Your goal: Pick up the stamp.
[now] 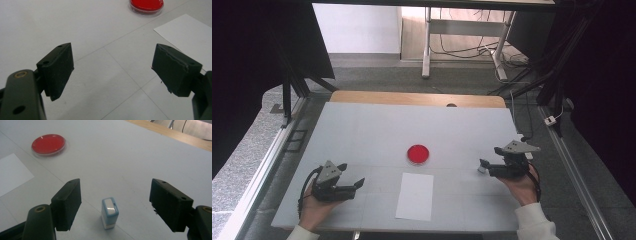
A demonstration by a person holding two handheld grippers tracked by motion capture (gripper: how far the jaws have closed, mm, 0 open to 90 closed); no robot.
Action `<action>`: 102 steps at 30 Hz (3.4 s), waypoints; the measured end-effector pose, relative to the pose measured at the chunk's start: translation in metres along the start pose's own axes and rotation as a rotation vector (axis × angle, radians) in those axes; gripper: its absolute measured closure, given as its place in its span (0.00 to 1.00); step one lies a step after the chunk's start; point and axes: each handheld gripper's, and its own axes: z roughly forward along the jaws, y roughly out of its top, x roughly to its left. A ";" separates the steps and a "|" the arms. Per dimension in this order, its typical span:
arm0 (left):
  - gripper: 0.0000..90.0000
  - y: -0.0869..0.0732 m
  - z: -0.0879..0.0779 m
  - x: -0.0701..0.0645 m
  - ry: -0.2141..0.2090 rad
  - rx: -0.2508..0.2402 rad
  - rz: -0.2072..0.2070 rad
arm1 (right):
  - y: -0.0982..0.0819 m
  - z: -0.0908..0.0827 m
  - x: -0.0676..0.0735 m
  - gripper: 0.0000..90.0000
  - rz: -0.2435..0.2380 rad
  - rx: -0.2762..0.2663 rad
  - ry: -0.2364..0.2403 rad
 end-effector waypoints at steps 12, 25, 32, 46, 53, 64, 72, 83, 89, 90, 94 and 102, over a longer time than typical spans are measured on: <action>0.20 -0.002 0.003 0.000 -0.001 0.013 0.006 | -0.011 0.013 -0.001 0.42 -0.012 0.055 0.021; 0.20 -0.003 0.003 -0.001 0.002 0.018 0.016 | -0.014 0.020 0.001 0.60 -0.022 0.074 0.041; 0.20 -0.003 0.003 0.000 0.002 0.017 0.015 | -0.018 0.023 0.000 0.66 -0.026 0.086 0.037; 0.20 -0.004 0.003 0.001 0.005 0.020 0.015 | -0.019 0.023 -0.001 0.81 -0.031 0.092 0.053; 0.20 -0.004 0.003 0.001 0.007 0.021 0.016 | -0.019 0.021 -0.001 0.83 -0.025 0.077 0.051; 0.20 -0.004 0.003 0.002 0.010 0.022 0.014 | -0.016 0.015 0.002 0.83 -0.026 0.034 0.054; 0.20 -0.004 0.003 0.001 0.008 0.023 0.016 | -0.014 0.007 0.000 0.84 0.026 -0.033 0.048; 0.20 -0.003 0.004 -0.001 0.008 0.021 0.022 | -0.005 -0.002 0.009 0.84 0.038 -0.103 0.069; 0.20 -0.003 0.004 -0.002 0.009 0.019 0.022 | 0.002 -0.005 0.015 0.84 0.039 -0.133 0.093; 0.20 -0.002 0.004 -0.003 0.009 0.019 0.023 | 0.004 -0.005 0.019 0.84 0.032 -0.136 0.097; 0.20 -0.002 0.004 -0.002 0.007 0.016 0.024 | 0.008 -0.005 0.024 0.84 0.023 -0.148 0.105; 0.20 -0.001 0.005 -0.003 0.002 0.017 0.025 | 0.016 -0.001 0.034 0.84 0.014 -0.172 0.142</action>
